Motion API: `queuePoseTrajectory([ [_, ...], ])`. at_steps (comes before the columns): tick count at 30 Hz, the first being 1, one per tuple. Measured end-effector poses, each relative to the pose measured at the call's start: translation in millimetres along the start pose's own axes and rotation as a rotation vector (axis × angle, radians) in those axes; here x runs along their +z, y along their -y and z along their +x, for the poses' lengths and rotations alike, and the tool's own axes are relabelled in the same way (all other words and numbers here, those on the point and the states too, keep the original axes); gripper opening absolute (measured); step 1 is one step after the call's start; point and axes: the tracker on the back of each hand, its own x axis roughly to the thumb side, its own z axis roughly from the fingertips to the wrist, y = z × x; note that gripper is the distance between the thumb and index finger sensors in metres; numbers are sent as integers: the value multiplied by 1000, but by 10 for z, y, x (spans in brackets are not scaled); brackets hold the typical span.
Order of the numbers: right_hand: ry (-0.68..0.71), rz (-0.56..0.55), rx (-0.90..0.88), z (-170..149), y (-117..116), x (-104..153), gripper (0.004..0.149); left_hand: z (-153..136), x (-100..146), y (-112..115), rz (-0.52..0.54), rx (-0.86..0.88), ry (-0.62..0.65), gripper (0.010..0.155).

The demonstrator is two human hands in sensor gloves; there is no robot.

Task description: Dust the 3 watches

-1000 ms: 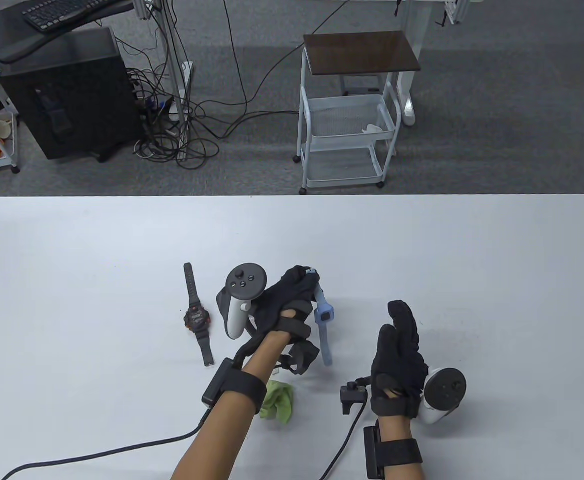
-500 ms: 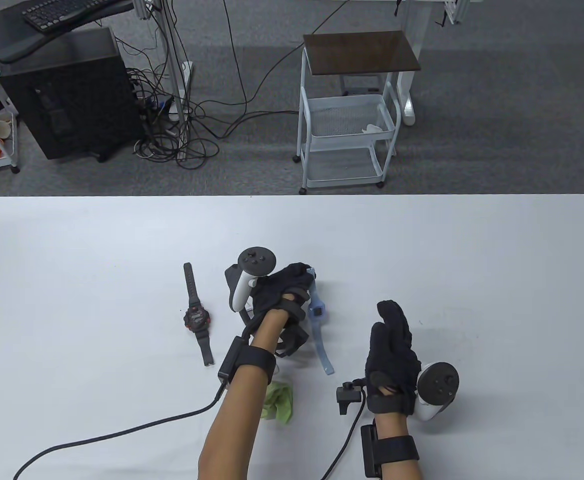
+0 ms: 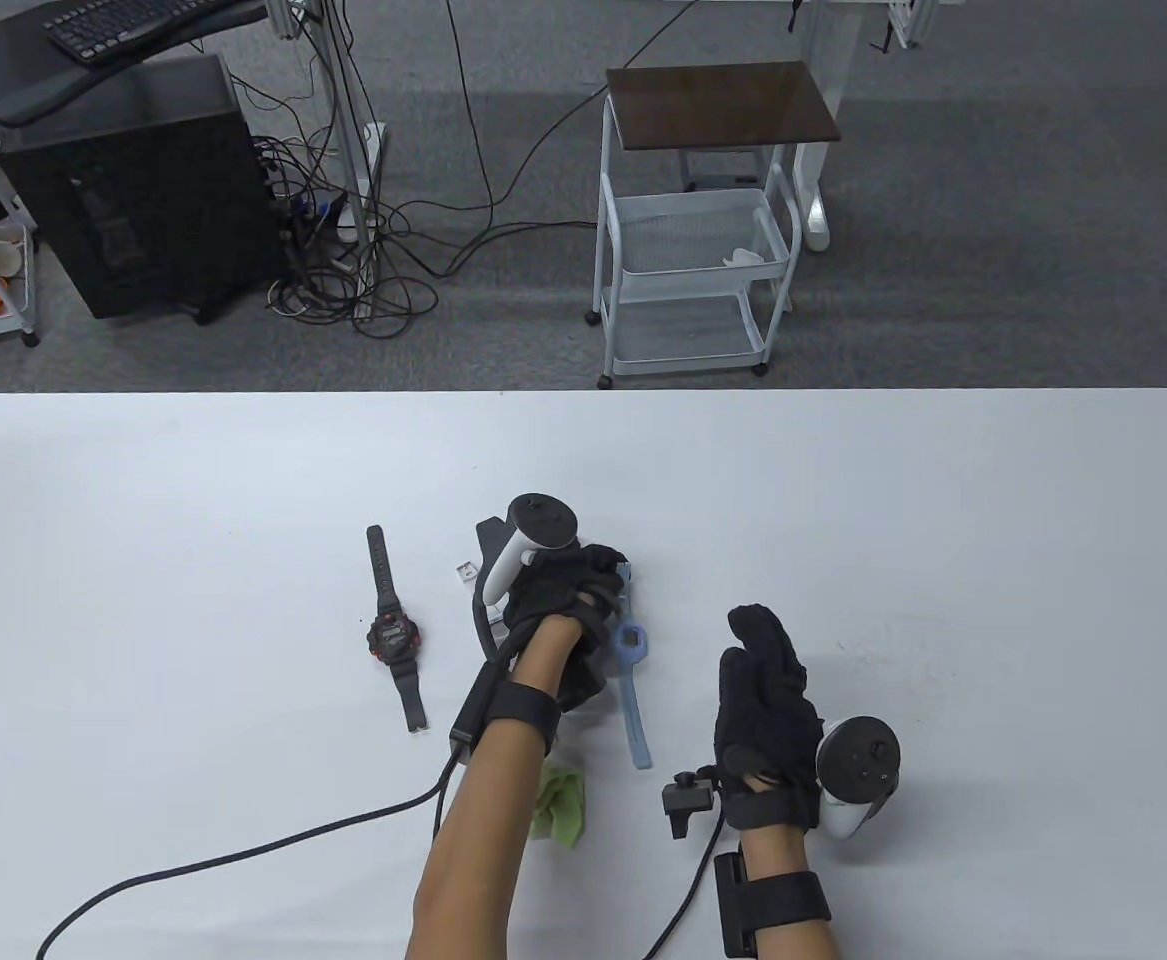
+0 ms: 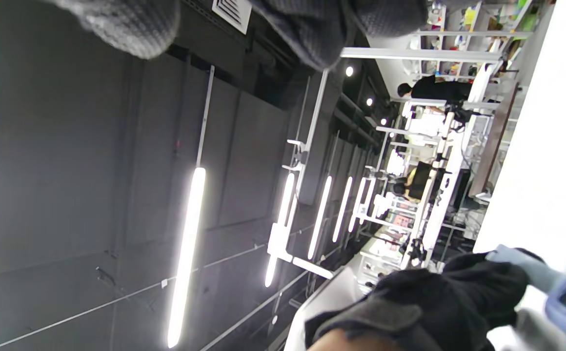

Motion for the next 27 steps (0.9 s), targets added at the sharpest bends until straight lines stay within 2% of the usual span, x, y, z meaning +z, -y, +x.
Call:
queuePoseTrajectory([
  [4, 1, 23, -11, -24, -34, -2, 81, 21, -16, 43, 17, -70, 0, 45],
  [11, -5, 21, -23, -41, -49, 3, 81, 1, 7, -4, 18, -44, 2, 54],
  [15, -4, 30, -21, -51, -62, -2, 81, -12, 94, -70, 44, 12, 50, 57],
  [18, 0, 37, -16, -48, -71, -5, 81, 11, 238, -133, 31, 49, 116, 61],
  [21, 5, 46, -7, -47, -82, 0, 81, 50, 505, -212, 17, 65, 221, 63],
  [27, 17, 88, -44, 2, -157, 46, 82, -53, 1237, -463, 42, 131, 453, 58],
])
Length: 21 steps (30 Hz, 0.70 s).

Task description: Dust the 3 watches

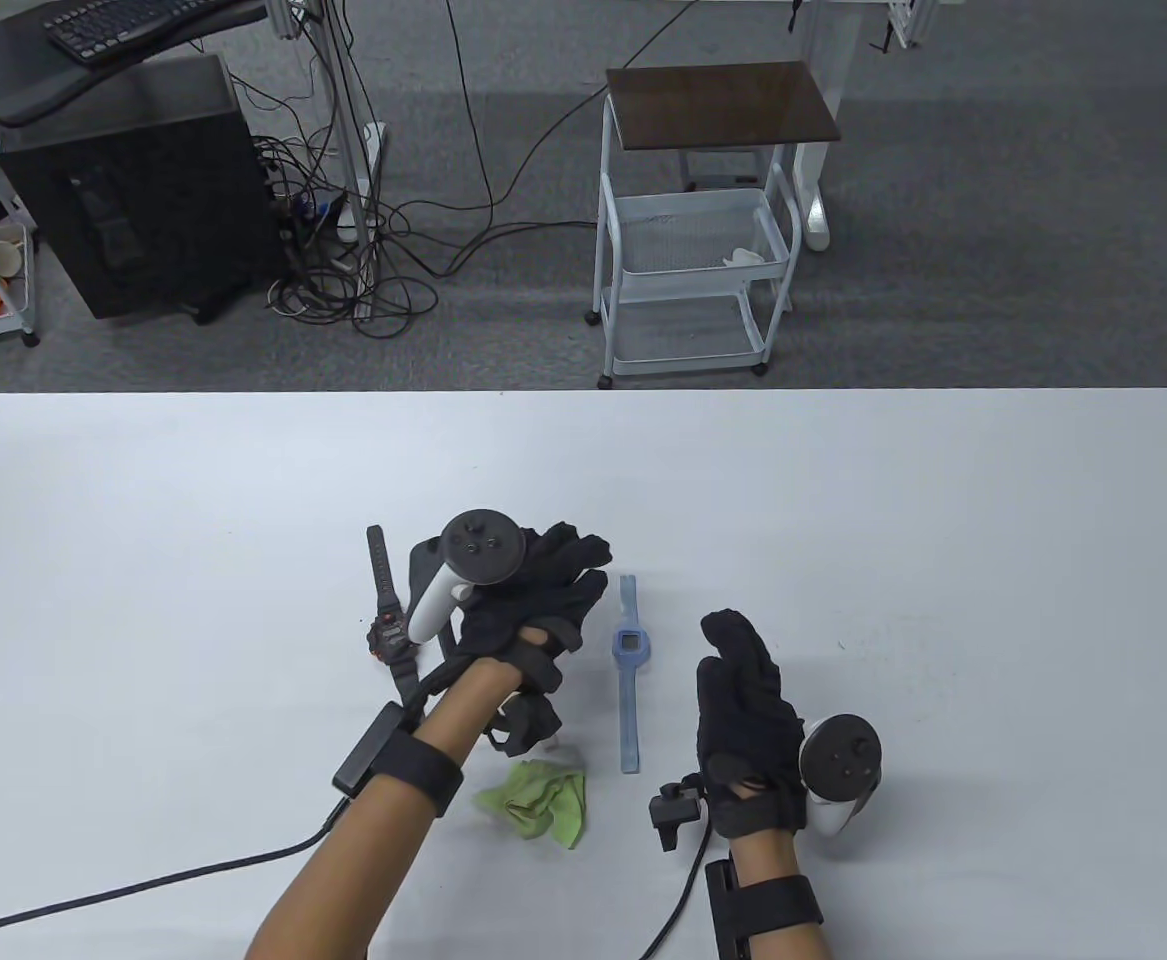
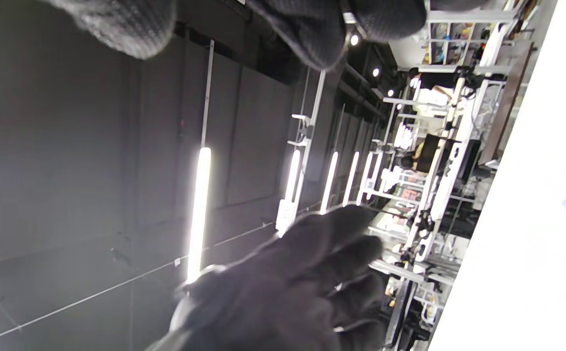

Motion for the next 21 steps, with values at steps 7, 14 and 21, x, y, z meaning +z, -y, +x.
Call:
queuePoseTrajectory([
  [7, 1, 113, -142, 10, -229, 46, 81, -150, 987, -295, 139, 52, 175, 63],
  [14, 29, 248, -146, 26, -396, 96, 79, -690, 1558, -436, 250, -7, 150, 68],
  [21, 4, 269, -147, -7, -404, 115, 83, -967, 1604, -460, 302, -3, 126, 70],
])
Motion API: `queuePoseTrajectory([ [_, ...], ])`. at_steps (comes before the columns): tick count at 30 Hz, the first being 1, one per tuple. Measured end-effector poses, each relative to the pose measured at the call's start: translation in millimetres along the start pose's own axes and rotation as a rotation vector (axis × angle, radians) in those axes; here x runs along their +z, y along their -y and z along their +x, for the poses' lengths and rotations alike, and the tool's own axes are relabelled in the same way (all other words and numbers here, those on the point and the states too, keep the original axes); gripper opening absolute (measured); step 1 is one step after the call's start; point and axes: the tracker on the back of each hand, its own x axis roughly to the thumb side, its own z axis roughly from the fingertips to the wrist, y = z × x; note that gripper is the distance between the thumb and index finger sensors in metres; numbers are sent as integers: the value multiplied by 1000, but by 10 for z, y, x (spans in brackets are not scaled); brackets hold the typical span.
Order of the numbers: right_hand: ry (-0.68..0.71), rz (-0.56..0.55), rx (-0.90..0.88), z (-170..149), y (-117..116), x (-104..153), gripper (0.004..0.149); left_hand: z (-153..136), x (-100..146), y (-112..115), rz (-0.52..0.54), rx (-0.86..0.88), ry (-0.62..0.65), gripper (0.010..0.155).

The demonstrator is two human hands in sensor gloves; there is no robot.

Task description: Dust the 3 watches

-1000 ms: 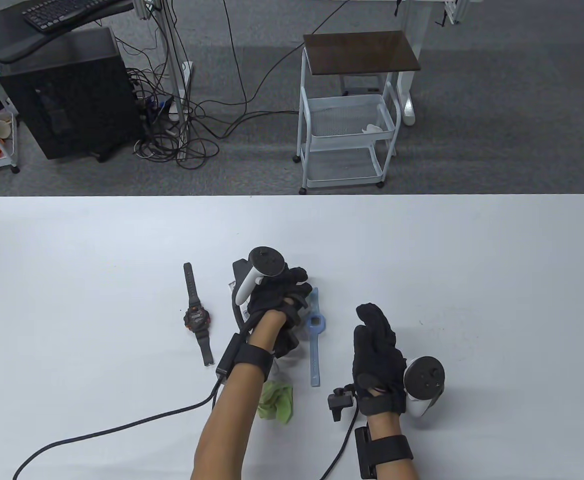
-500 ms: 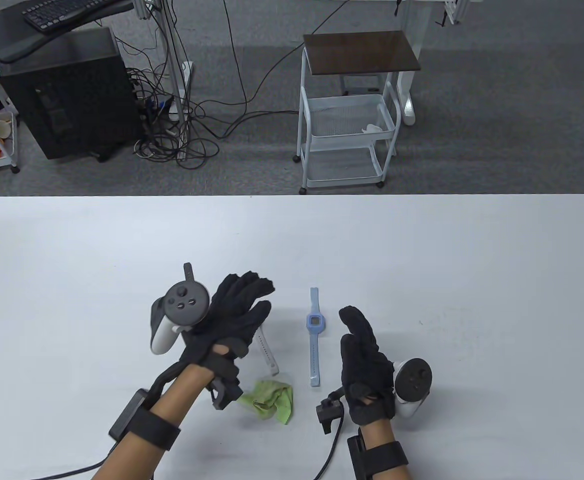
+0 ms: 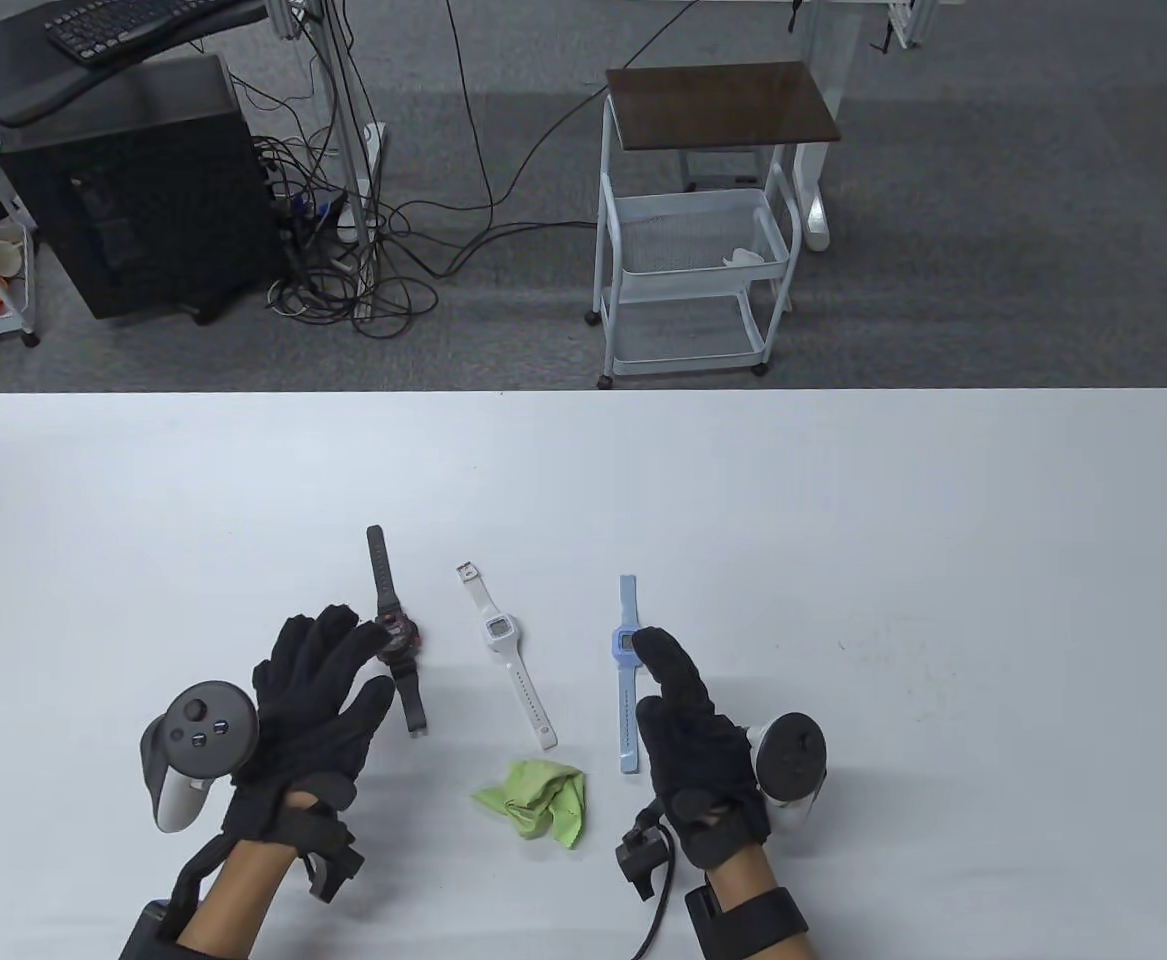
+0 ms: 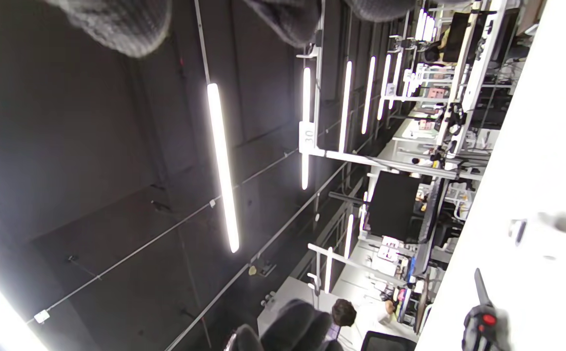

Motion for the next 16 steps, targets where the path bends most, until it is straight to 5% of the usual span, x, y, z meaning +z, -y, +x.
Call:
queuePoseTrajectory([
  [6, -11, 25, 14, -9, -48, -5, 83, 1, -5, 154, -91, -26, -12, 69],
  [16, -14, 112, 23, -7, -253, 14, 83, 14, 10, 211, -92, 32, -3, 70],
])
